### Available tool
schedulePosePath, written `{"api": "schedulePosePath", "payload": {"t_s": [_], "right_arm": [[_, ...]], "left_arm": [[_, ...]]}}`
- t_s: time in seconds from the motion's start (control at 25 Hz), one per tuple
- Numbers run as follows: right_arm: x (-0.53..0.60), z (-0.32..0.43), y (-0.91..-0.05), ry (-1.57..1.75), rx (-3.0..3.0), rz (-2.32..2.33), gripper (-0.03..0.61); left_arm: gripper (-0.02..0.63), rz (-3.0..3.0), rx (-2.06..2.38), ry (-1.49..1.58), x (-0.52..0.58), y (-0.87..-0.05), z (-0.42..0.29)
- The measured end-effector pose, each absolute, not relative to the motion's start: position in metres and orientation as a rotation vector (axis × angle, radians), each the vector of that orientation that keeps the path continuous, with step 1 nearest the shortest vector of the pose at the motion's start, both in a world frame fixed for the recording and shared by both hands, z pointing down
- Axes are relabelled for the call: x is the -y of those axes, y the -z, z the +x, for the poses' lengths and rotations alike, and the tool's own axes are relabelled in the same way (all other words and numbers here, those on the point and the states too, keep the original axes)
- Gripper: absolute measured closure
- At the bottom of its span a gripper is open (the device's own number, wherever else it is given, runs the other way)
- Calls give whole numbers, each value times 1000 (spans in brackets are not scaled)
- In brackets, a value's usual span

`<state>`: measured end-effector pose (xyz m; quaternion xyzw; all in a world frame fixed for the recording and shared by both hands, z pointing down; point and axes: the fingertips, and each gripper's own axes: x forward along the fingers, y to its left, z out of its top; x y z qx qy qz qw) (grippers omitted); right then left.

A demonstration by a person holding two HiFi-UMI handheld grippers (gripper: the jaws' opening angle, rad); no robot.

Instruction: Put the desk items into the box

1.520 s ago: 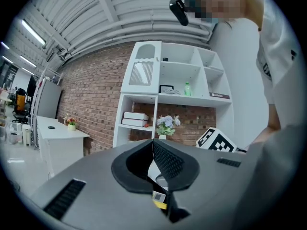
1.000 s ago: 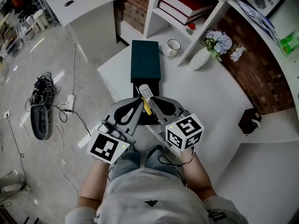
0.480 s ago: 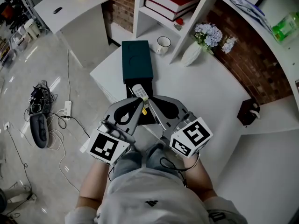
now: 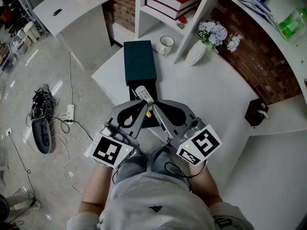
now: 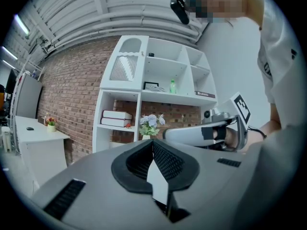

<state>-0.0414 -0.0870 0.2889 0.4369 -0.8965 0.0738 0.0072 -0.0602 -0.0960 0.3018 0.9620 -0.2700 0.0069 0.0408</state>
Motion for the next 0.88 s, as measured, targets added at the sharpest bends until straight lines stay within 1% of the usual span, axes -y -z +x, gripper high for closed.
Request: {"api": "schedulePosePath", "payload": {"t_s": [0.88], "right_arm": [[96,-47,-293,-248,2814,1343,571]], "left_arm": [[601,2934,852,-8,106,-302,-65]]}}
